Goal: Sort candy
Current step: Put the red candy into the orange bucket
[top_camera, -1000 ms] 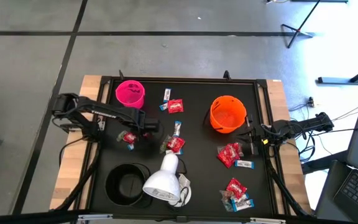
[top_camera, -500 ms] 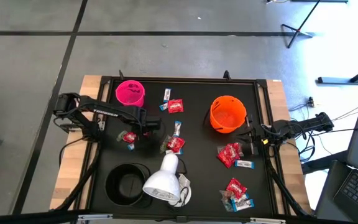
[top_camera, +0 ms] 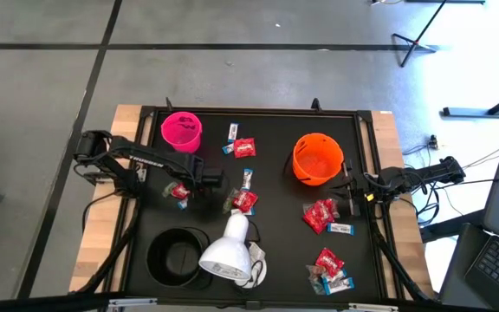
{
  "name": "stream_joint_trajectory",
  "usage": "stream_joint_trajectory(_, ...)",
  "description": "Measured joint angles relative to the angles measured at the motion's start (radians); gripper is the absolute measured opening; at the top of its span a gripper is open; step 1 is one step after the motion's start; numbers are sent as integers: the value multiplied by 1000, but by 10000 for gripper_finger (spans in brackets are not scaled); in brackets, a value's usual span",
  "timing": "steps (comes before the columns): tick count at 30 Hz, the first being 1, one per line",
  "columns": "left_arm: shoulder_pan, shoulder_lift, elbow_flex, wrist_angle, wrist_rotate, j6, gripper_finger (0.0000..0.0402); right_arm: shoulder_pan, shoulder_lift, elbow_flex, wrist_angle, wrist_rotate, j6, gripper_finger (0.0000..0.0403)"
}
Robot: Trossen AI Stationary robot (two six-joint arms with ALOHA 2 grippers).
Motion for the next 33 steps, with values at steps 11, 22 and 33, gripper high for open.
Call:
stream_joint_trajectory(11,0,0,-45,-1,-69,-55,193,0,0,0,0,0,0,5)
stream_joint_trajectory(22,0,0,-40,-2,-26,-68,8,0,0,0,0,0,0,5)
stream_joint_trajectory(33,0,0,213,-133,-113,-5,0,0,0,0,0,0,0,5)
